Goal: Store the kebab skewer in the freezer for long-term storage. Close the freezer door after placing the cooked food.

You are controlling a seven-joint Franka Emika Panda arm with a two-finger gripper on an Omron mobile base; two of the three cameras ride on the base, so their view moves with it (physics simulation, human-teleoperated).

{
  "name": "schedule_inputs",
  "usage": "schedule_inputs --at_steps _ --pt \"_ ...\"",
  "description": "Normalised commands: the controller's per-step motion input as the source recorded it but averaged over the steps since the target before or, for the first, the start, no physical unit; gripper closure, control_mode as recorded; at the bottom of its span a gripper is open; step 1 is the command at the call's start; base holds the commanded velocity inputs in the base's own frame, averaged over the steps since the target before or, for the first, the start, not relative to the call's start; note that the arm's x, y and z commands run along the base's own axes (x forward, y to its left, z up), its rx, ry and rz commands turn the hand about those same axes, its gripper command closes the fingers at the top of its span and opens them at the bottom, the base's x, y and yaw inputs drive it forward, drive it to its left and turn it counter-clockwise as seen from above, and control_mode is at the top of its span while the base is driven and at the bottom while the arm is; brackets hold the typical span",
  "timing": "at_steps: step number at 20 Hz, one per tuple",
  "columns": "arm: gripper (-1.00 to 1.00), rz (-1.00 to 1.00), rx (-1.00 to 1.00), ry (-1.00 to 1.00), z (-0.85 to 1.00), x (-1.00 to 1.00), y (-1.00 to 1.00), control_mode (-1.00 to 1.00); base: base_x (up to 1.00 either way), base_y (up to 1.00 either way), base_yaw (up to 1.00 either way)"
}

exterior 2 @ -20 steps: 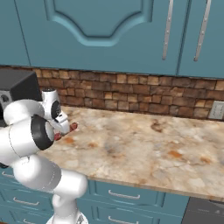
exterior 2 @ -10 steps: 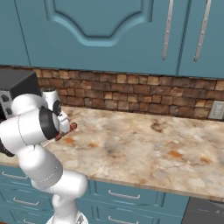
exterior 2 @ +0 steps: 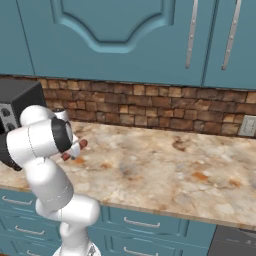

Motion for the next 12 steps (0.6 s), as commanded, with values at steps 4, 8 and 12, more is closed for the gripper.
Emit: schedule_inputs --at_steps 4,8,12 --pt "-1.0 0.0 0.0 0.0 -0.12 0.07 0.02 -1.0 0.0 0.0 0.0" --pt "-1.0 0.0 0.0 0.0 -0.24 0.01 0.0 -1.0 0.0 0.0 0.0" --pt "-1.0 0.0 0.0 0.0 -0.2 0.0 0.0 -1.0 0.0 0.0 0.0"
